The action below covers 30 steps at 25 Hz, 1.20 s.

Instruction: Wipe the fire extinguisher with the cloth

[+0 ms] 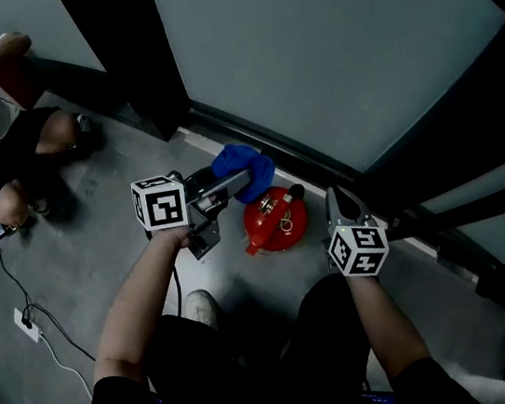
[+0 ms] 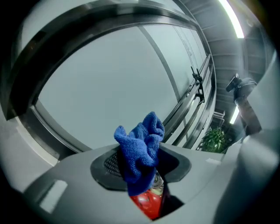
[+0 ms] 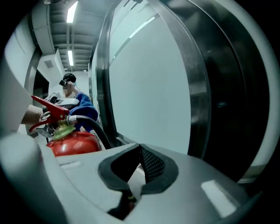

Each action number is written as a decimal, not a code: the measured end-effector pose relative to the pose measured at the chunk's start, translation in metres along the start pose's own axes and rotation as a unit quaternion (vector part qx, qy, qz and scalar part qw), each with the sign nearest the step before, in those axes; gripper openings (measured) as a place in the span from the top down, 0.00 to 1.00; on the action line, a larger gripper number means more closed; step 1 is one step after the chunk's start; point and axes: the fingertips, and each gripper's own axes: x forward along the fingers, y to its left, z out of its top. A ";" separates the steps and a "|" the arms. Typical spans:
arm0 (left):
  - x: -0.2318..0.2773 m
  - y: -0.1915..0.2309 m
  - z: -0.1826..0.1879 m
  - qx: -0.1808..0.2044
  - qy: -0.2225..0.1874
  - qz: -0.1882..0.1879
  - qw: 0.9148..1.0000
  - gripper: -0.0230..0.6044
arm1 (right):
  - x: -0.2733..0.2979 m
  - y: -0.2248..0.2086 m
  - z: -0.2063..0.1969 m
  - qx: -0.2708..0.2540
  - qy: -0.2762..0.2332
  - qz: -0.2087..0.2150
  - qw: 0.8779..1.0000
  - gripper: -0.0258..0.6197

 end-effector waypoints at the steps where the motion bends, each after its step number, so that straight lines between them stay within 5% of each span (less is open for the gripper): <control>1: 0.005 0.002 -0.003 -0.003 0.016 -0.004 1.000 0.69 | 0.002 -0.001 -0.004 0.004 -0.003 -0.006 1.000 0.95; 9: 0.030 0.038 -0.050 -0.044 0.096 -0.043 0.993 0.69 | -0.011 -0.011 -0.031 -0.044 0.017 -0.015 0.999 0.95; 13: 0.040 0.049 -0.062 -0.078 0.109 -0.065 0.989 0.69 | -0.023 -0.010 -0.031 -0.074 0.024 -0.007 0.997 0.95; 19: 0.041 0.066 -0.077 -0.131 0.117 -0.093 0.980 0.70 | -0.026 -0.011 -0.029 -0.048 0.027 -0.009 0.998 0.95; 30: 0.039 0.131 -0.149 -0.205 0.151 -0.056 0.966 0.70 | -0.034 -0.009 -0.031 -0.068 0.040 -0.013 0.997 0.95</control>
